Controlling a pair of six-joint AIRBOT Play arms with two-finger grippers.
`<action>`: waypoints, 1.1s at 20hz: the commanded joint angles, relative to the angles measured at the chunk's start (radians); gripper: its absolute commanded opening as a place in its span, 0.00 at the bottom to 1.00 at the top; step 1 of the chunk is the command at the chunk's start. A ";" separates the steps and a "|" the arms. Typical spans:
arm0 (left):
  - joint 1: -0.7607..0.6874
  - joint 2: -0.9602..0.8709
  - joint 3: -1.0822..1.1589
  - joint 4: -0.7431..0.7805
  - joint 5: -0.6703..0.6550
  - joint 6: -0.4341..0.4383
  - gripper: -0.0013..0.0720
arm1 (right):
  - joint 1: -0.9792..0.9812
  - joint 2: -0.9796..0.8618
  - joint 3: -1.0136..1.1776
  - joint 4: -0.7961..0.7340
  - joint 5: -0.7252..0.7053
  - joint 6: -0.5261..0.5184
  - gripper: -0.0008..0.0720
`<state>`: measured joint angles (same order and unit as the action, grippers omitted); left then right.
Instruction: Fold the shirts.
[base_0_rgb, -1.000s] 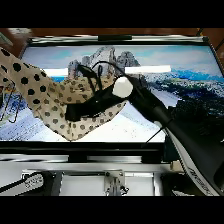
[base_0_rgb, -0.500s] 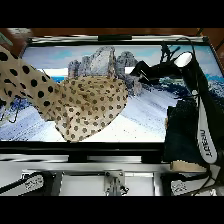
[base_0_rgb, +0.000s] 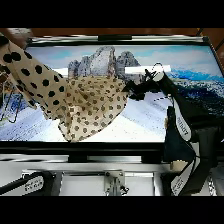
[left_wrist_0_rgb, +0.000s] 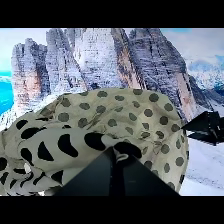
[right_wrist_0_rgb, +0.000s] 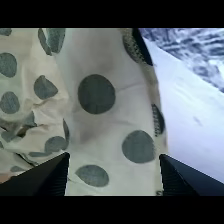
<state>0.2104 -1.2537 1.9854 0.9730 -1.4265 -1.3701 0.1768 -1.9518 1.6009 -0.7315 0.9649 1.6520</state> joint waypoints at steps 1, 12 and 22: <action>-0.042 0.001 0.000 0.000 0.000 0.018 0.08 | 0.055 -0.040 0.001 0.109 -0.130 -0.008 0.92; -0.119 0.024 0.000 -0.005 0.081 0.008 0.08 | -0.073 0.112 0.001 0.016 -0.099 0.074 0.10; -0.107 -0.050 0.000 0.038 0.352 0.008 0.08 | -0.209 0.686 -0.458 -0.426 0.331 0.261 0.10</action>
<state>0.0879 -1.2736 1.9854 0.9989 -1.1606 -1.3617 -0.0372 -1.4281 1.3514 -1.1553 1.2575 1.8744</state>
